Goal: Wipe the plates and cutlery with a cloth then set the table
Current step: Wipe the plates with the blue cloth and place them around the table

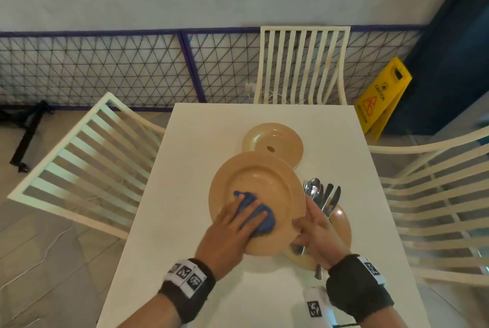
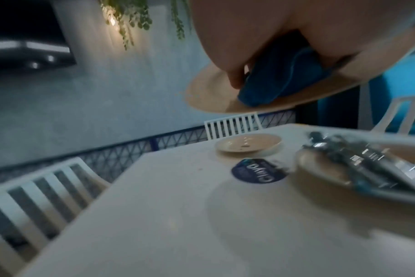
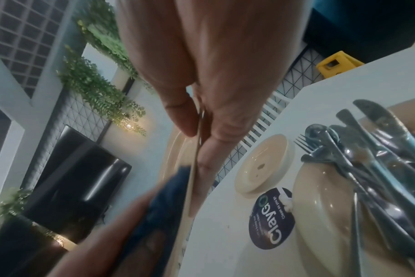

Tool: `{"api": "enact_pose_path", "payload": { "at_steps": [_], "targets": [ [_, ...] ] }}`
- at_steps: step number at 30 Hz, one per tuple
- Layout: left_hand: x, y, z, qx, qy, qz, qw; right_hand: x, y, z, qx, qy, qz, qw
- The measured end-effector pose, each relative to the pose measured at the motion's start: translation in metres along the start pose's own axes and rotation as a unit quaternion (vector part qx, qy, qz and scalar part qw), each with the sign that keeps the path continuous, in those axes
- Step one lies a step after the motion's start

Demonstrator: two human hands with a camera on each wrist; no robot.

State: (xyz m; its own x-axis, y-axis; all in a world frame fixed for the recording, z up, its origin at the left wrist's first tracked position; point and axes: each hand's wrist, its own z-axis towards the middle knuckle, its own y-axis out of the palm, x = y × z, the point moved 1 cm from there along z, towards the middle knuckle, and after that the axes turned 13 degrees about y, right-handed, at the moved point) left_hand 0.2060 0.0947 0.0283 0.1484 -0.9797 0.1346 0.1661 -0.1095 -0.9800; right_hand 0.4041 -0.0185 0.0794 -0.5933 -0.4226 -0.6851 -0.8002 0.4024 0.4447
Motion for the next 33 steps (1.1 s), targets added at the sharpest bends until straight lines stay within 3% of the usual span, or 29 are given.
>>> {"api": "enact_pose_path", "payload": {
  "at_steps": [3,6,8,11,14,16,20,22,24,27,29,31,33],
  "targets": [
    [-0.034,-0.013,0.001,0.035,-0.111,0.001,0.993,0.005,0.002,-0.007,-0.006,0.006,-0.056,0.998],
    [-0.023,-0.027,0.043,0.097,-0.195,-0.079,0.973,0.01,0.016,-0.001,-0.007,-0.001,-0.112,0.994],
    [0.007,-0.034,0.068,0.113,-0.17,-0.12,0.972,0.003,0.022,0.002,0.005,-0.015,-0.125,0.992],
    [0.048,-0.024,0.065,0.094,-0.051,-0.071,0.992,-0.015,0.015,-0.003,0.008,-0.043,-0.081,0.996],
    [0.031,-0.012,0.029,0.054,0.012,-0.018,0.998,-0.023,-0.003,-0.014,0.026,-0.038,-0.041,0.998],
    [0.0,-0.012,0.006,0.054,-0.029,-0.012,0.998,-0.018,-0.009,-0.02,0.035,-0.037,-0.063,0.997],
    [-0.035,-0.033,0.023,0.131,-0.212,-0.075,0.966,0.008,0.004,-0.014,0.013,-0.001,-0.129,0.992],
    [-0.02,-0.043,0.053,0.157,-0.198,-0.102,0.962,0.011,0.017,-0.008,0.012,-0.01,-0.149,0.989],
    [0.013,-0.042,0.072,0.164,-0.134,-0.124,0.969,0.003,0.025,-0.006,0.013,-0.037,-0.152,0.988],
    [0.049,-0.021,0.057,0.103,-0.022,-0.089,0.99,-0.02,0.015,-0.012,0.042,-0.065,-0.117,0.99],
    [0.037,-0.013,0.03,0.055,0.02,-0.026,0.998,-0.029,0.001,-0.021,0.047,-0.065,-0.121,0.989],
    [0.008,-0.016,0.011,0.05,0.009,0.016,0.999,-0.031,-0.004,-0.03,0.054,-0.062,-0.15,0.985],
    [-0.021,-0.024,0.008,0.095,-0.065,0.013,0.993,-0.026,0.0,-0.032,0.068,-0.056,-0.162,0.983]
  ]
}}
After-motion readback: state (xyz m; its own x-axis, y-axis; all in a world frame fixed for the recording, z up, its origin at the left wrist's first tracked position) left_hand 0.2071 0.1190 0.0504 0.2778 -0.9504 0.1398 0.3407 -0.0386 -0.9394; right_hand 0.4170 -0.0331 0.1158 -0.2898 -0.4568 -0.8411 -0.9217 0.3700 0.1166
